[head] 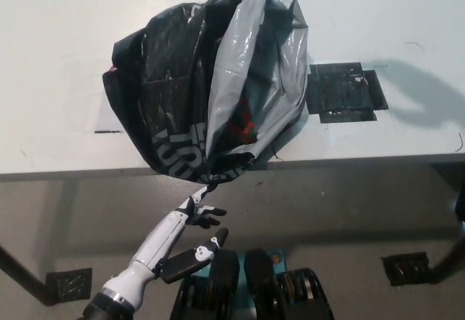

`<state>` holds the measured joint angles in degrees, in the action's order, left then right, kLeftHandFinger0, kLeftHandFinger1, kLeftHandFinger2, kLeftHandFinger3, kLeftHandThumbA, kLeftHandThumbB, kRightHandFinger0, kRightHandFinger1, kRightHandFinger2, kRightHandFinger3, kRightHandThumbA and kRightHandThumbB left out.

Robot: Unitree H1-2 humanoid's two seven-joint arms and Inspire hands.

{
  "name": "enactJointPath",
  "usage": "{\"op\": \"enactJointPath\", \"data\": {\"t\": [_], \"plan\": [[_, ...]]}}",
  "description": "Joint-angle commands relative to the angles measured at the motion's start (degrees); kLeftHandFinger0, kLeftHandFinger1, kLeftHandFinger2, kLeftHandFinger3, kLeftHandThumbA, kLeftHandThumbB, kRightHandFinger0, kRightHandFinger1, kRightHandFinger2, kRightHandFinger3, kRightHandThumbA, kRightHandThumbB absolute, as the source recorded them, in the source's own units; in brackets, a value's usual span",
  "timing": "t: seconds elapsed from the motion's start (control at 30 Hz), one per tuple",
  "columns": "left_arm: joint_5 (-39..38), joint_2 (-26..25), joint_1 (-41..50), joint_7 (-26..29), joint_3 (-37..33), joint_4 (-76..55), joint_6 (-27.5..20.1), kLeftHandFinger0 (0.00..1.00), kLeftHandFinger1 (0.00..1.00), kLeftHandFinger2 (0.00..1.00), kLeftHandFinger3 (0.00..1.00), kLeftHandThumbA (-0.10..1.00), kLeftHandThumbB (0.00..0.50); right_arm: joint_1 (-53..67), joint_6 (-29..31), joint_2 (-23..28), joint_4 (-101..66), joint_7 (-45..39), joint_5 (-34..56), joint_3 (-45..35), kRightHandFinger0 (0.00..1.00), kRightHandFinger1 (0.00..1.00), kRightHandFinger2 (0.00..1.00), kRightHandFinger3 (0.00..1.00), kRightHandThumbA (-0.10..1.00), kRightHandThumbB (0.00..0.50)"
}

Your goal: The robot uses its right hand to pick up a bag of coffee beans and puts it in the black plastic bag, then the robot grabs the top of the bag and lifts it.

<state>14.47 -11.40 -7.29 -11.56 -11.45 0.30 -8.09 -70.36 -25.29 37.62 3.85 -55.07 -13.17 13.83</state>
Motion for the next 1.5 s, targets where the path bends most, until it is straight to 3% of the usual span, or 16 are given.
{"op": "enactJointPath", "data": {"t": [0.0, 0.03, 0.13, 0.17, 0.27, 0.4, 0.43, 0.53, 0.6, 0.67, 0.83, 0.9, 1.0, 1.13, 1.3, 1.47], "plan": [[-3.6, -1.0, -3.3, 0.6, 3.1, -2.3, -1.1, 0.79, 0.71, 0.77, 1.00, 0.71, 0.220, 20.1, -1.6, -0.3, -37.3, 13.8, 16.7, -26.7, 1.00, 1.00, 1.00, 1.00, 0.96, 0.395], [-4.8, -1.1, -3.9, 0.5, 3.6, -2.0, -1.8, 0.74, 0.71, 0.79, 1.00, 0.74, 0.219, 24.8, -1.6, -2.5, -42.5, 15.9, 17.4, -29.5, 1.00, 1.00, 1.00, 1.00, 1.00, 0.384], [-7.5, -1.7, -4.8, -0.7, 4.3, -2.7, -2.5, 0.76, 0.76, 0.88, 1.00, 0.79, 0.211, 33.3, -1.6, -6.9, -50.7, 19.7, 19.3, -32.9, 1.00, 1.00, 1.00, 1.00, 1.00, 0.324], [-8.9, -2.1, -4.9, -1.4, 4.6, -4.4, -2.2, 0.78, 0.81, 0.93, 1.00, 0.80, 0.200, 39.1, -1.6, -9.5, -54.9, 21.9, 21.0, -34.2, 1.00, 1.00, 1.00, 1.00, 0.94, 0.315], [-10.5, -2.8, -5.3, -2.4, 4.7, -7.6, -1.6, 0.81, 0.86, 0.96, 1.00, 0.85, 0.220, 47.1, -1.0, -13.5, -58.3, 23.8, 23.8, -35.4, 1.00, 1.00, 1.00, 1.00, 0.89, 0.361], [-11.9, -3.8, -4.3, -3.0, 4.9, -14.1, -0.6, 0.84, 0.91, 0.99, 1.00, 0.92, 0.250, 58.9, 9.5, -21.7, -58.3, 26.9, 25.0, -32.2, 1.00, 1.00, 1.00, 1.00, 0.86, 0.366], [-12.2, -3.8, -3.9, -3.1, 4.9, -14.9, -0.5, 0.84, 0.91, 0.98, 1.00, 0.92, 0.250, 60.3, 10.8, -23.0, -58.3, 27.0, 24.7, -31.5, 1.00, 1.00, 1.00, 1.00, 0.90, 0.331], [-13.0, -3.8, -1.5, -3.6, 4.2, -16.7, -0.9, 0.83, 0.91, 0.98, 1.00, 0.91, 0.253, 65.6, 15.7, -29.0, -55.3, 26.7, 21.2, -29.1, 1.00, 1.00, 1.00, 1.00, 1.00, 0.322], [-12.9, -4.0, 0.7, -4.1, 3.6, -16.8, -1.3, 0.83, 0.90, 0.98, 1.00, 0.92, 0.256, 69.3, 20.4, -32.3, -50.8, 26.5, 18.4, -27.8, 1.00, 1.00, 1.00, 1.00, 1.00, 0.304], [-12.7, -4.3, 3.3, -4.2, 3.3, -15.7, -2.7, 0.83, 0.90, 0.97, 1.00, 0.93, 0.259, 72.2, 27.3, -35.0, -44.4, 26.2, 16.2, -26.4, 1.00, 1.00, 1.00, 1.00, 1.00, 0.243], [-11.8, -4.9, 7.1, -3.4, 3.8, -11.6, -6.3, 0.82, 0.88, 0.94, 1.00, 1.00, 0.263, 73.0, 37.5, -40.9, -26.0, 29.5, 12.3, -25.3, 1.00, 1.00, 1.00, 1.00, 1.00, 0.281], [-12.3, -4.6, 8.7, -3.2, 4.0, -11.0, -6.2, 0.83, 0.88, 0.94, 1.00, 1.00, 0.274, 73.7, 38.3, -42.2, -22.0, 30.2, 12.5, -25.7, 1.00, 1.00, 1.00, 1.00, 1.00, 0.212], [-13.3, -4.2, 11.9, -2.9, 4.2, -10.4, -6.8, 0.83, 0.89, 0.94, 1.00, 1.00, 0.281, 75.7, 37.5, -43.7, -17.2, 31.0, 13.5, -26.7, 1.00, 1.00, 1.00, 1.00, 1.00, 0.218], [-14.4, -4.3, 15.8, -2.6, 5.1, -10.0, -7.2, 0.86, 0.90, 0.94, 1.00, 1.00, 0.297, 78.3, 38.3, -43.4, -13.5, 30.0, 14.2, -26.8, 1.00, 1.00, 1.00, 1.00, 1.00, 0.179], [-15.5, -4.0, 17.1, -1.7, 7.0, -5.8, -8.2, 0.86, 0.91, 0.93, 1.00, 1.00, 0.317, 79.5, 38.6, -44.2, -10.9, 30.5, 14.1, -26.6, 1.00, 1.00, 1.00, 1.00, 1.00, 0.231], [-14.7, -3.2, 15.3, -0.7, 8.2, -3.4, -9.4, 0.87, 0.93, 0.97, 1.00, 1.00, 0.347, 78.7, 39.7, -43.9, -9.8, 31.6, 13.4, -25.7, 1.00, 1.00, 1.00, 1.00, 1.00, 0.221]]}}
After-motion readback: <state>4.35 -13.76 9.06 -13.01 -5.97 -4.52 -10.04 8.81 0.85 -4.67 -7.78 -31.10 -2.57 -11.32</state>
